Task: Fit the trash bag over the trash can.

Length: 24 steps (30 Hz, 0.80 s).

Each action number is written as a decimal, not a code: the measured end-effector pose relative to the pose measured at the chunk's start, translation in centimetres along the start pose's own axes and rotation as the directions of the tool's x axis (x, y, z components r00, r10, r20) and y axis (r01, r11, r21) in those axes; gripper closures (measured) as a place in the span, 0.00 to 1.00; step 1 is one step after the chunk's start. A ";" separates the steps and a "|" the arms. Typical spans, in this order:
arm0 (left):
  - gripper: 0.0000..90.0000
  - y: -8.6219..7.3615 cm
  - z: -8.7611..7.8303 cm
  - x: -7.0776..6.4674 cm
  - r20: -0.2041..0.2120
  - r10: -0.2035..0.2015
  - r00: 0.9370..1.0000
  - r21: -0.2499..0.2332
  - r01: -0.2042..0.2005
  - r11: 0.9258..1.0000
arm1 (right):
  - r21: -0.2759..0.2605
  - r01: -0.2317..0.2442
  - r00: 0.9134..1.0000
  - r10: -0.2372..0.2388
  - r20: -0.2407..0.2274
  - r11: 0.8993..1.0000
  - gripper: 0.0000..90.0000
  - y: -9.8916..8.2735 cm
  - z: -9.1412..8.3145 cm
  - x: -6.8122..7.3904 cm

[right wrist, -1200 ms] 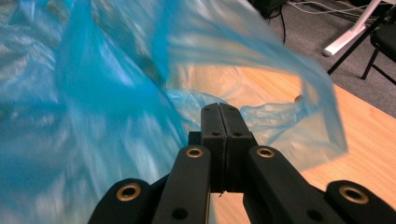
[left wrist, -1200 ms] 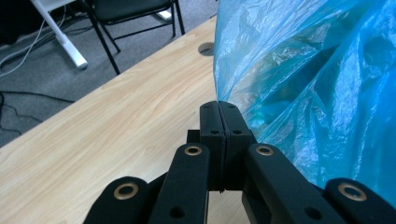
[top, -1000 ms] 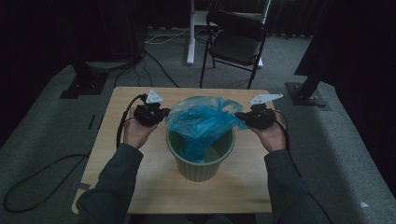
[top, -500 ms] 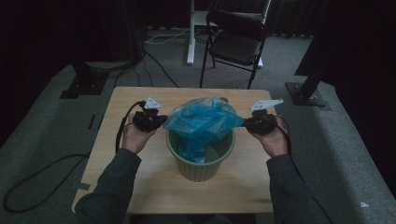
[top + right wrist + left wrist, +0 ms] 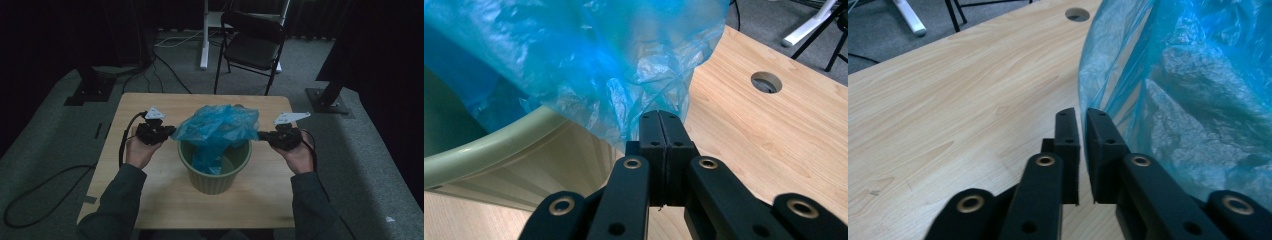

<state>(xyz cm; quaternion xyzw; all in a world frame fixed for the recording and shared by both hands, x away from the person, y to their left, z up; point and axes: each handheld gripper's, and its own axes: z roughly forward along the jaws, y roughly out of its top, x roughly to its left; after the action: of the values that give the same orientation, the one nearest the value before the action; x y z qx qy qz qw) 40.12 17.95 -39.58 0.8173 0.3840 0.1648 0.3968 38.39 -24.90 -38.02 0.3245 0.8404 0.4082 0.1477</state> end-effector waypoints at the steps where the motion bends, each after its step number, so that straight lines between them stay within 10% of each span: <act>1: 0.89 0.1 -0.5 0.1 0.012 -0.015 1.000 -0.028 0.015 0.999 | -0.005 0.003 1.000 -0.003 0.001 1.000 0.99 0.0 0.0 0.0; 13: 0.76 1.5 -2.9 0.0 0.050 -0.030 0.998 -0.129 0.037 0.991 | -0.091 0.001 1.000 0.002 0.025 0.996 0.81 1.4 -1.6 0.0; 24: 0.65 4.0 -2.6 -2.0 0.128 0.056 0.990 -0.167 -0.034 0.985 | -0.116 -0.002 1.000 0.003 0.013 0.993 0.76 1.6 -2.6 -0.2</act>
<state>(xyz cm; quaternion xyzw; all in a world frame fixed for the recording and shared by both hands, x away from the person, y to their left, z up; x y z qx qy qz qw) 39.24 16.23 -34.78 0.7993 0.3232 0.1504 0.4837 37.88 -25.81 -35.19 0.3190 0.8139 0.4545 0.1712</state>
